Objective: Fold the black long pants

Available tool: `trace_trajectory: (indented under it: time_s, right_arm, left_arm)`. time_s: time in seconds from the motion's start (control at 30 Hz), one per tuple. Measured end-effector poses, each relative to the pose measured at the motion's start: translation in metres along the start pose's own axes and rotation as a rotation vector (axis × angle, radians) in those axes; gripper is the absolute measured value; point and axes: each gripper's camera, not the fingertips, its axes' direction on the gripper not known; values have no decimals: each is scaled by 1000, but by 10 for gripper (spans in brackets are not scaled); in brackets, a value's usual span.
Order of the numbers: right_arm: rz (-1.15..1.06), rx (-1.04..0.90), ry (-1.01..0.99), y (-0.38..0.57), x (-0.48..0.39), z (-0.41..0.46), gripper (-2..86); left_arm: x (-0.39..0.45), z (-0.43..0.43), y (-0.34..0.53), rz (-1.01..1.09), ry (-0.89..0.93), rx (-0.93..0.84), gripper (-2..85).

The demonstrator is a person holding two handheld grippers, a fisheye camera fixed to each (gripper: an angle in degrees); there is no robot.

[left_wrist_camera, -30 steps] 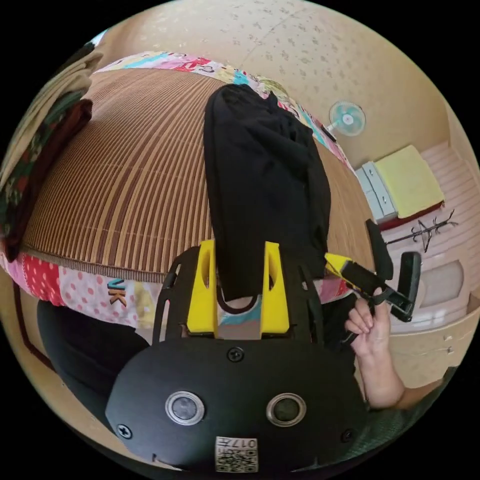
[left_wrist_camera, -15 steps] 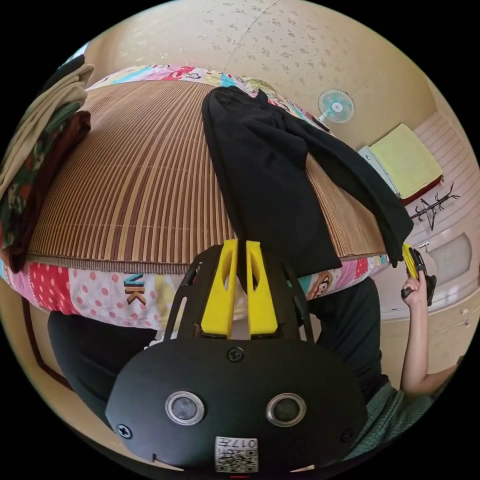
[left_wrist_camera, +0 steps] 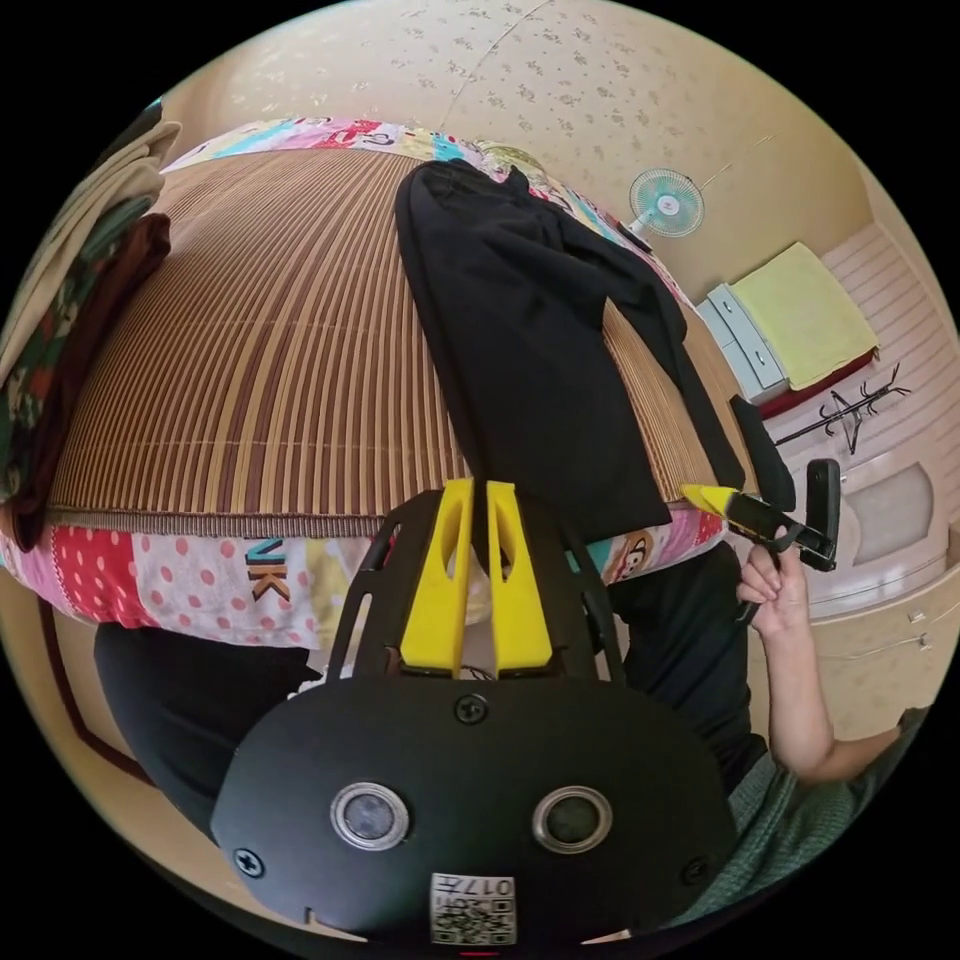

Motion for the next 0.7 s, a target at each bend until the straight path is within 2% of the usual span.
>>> trace_trajectory:
  time_s: [0.17,0.3,0.4,0.5,0.53,0.6,0.63,0.7]
  right_arm:
    - [36,-69,167,-17,-26,51,43]
    - [-105,-190,87,-12,-47,57,28]
    - [-223,-160,52,18,-70,29,24]
    - [-269,-181,9,55,-71,17,22]
    - [-300,-244,13,67,-65,21,22]
    - [-245,-309,110,79,-43,20,24]
    - [-152,-252,205,84,-27,3,29]
    - [-43,-77,232,89,-8,-40,44]
  left_arm:
    - [-10,0,-5,43,18,-50,6]
    - [-11,-9,2,128,-7,-151,0]
    - [-15,-26,26,196,94,-157,-1]
    - [-26,-19,55,136,195,-224,0]
    - [-31,-13,67,73,225,-245,0]
    - [-39,-10,81,-26,231,-246,-2]
    - [-43,-13,89,-71,219,-233,-4]
    - [-44,-22,98,-101,201,-190,-5]
